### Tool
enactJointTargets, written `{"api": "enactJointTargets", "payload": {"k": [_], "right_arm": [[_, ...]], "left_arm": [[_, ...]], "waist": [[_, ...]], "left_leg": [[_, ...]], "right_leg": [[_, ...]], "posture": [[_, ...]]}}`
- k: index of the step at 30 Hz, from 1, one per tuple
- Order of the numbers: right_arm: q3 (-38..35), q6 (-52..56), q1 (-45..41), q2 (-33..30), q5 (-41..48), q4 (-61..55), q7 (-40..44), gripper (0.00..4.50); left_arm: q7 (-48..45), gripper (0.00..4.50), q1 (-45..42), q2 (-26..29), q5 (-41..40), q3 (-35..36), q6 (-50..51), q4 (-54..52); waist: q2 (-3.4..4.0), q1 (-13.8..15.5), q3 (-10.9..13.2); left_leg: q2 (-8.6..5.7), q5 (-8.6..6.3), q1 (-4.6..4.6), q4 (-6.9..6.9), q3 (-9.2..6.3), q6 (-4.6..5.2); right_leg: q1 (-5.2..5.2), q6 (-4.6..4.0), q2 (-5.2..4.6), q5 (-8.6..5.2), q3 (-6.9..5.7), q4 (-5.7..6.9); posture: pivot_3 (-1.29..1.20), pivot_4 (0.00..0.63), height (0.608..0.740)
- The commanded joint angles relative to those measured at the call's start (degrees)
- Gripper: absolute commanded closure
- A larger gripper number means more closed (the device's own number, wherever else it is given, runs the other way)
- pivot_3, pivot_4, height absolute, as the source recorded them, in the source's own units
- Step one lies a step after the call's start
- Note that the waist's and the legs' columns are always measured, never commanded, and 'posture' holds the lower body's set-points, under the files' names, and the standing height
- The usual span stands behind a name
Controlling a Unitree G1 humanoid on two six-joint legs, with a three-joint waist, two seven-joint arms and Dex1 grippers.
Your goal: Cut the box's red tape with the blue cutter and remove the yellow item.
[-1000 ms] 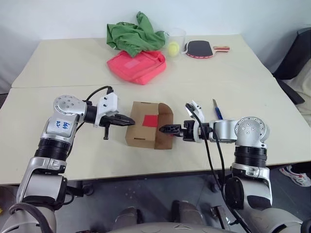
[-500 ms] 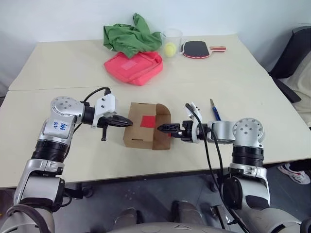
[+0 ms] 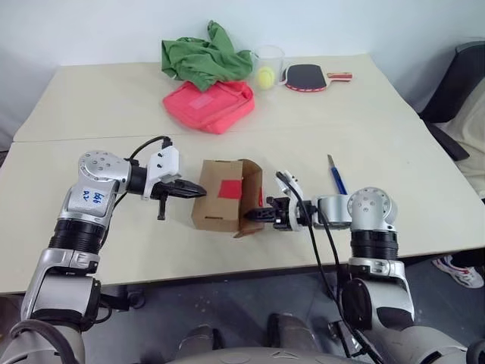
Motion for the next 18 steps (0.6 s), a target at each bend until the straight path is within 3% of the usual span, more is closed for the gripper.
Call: {"api": "enactJointTargets", "payload": {"k": [1,9,18], "right_arm": [[0.17,-0.72,0.12,0.02,-0.65,-0.64,1.48,4.44],[3.17,-4.85,-1.09,-3.13,-3.62,-0.18,4.72,4.44],[7.38,-3.46,-1.76,-6.64,-3.96,-7.21,6.48,4.44]], "left_arm": [[0.1,4.5,2.31,0.51,1.84,-2.12,1.41,1.67],[-0.04,4.5,1.78,0.1,1.86,-2.39,1.1,2.27],[0.03,4.5,1.88,-0.45,1.66,-2.53,1.02,2.08]], "waist": [[0.0,0.0,0.0],[0.0,0.0,0.0],[0.07,0.61,0.04]], "left_leg": [[0.01,0.0,0.01,0.0,-0.01,0.0],[0.0,0.0,0.01,0.0,0.0,0.0],[-0.06,-0.03,-0.07,-0.01,0.0,0.04]], "right_leg": [[0.0,0.0,0.0,0.0,0.0,0.01],[0.0,0.0,-0.01,0.0,0.01,-0.01],[-0.07,0.01,-0.06,0.01,0.0,-0.03]], "posture": [[0.0,0.15,0.74],[0.0,0.15,0.74],[0.0,0.15,0.74]]}}
